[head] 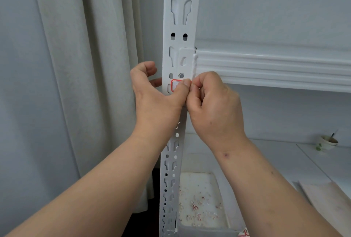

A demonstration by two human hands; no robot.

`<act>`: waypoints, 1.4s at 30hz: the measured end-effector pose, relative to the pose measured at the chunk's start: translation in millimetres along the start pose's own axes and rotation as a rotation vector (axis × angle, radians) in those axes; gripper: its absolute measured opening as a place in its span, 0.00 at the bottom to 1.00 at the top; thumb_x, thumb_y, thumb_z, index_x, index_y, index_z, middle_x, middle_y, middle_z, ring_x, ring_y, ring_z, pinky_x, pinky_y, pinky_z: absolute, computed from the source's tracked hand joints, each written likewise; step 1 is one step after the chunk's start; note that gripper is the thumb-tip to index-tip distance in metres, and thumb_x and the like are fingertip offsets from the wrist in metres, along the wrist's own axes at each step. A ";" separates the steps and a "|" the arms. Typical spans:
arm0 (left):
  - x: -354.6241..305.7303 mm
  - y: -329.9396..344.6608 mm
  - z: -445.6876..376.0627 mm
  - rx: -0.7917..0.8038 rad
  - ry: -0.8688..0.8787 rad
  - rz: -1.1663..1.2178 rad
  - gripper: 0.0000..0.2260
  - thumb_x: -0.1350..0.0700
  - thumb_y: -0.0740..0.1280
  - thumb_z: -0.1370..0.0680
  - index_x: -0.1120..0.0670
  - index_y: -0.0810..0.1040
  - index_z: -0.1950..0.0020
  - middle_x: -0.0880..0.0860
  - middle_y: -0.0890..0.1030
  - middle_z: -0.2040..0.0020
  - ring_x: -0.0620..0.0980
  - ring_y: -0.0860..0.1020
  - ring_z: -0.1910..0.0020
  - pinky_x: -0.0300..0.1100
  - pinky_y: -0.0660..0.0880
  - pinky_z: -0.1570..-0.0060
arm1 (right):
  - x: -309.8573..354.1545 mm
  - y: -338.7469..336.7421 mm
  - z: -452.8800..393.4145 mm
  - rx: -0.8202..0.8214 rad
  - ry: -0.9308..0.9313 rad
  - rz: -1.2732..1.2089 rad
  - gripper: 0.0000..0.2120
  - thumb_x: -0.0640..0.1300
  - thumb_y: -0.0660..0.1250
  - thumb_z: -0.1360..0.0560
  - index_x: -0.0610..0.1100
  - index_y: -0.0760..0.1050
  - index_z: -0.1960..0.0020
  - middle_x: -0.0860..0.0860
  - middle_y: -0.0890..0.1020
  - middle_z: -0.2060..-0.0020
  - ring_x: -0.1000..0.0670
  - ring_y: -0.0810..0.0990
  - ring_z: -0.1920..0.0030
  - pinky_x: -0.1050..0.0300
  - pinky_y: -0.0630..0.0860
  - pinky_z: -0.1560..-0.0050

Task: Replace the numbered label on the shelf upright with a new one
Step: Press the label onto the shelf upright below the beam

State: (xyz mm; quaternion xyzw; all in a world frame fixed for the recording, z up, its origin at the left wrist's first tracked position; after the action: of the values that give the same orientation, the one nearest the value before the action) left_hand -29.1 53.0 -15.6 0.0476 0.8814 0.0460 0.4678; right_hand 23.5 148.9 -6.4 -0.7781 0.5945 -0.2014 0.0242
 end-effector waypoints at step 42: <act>4.6 6.0 7.1 0.011 -0.061 0.143 0.21 0.56 0.72 0.24 0.50 0.64 0.37 0.48 0.75 0.40 0.40 0.79 0.47 0.36 0.77 0.49 | -3.5 11.7 20.3 -0.038 0.070 -0.066 0.11 0.49 0.55 0.22 0.43 0.70 0.57 0.49 0.77 0.67 0.42 0.75 0.67 0.53 0.66 0.70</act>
State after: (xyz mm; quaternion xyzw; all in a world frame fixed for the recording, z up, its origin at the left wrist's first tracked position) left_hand -25.5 59.8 -22.6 0.1144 0.8614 0.0731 0.4894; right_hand 19.0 144.7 -29.3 -0.7902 0.5726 -0.2178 -0.0179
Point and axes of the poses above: each hand's wrist, its own z-axis away from the middle knuckle, its own y-axis out of the palm, x = y × z, the point moved 2 cm from there along -z, towards the middle knuckle
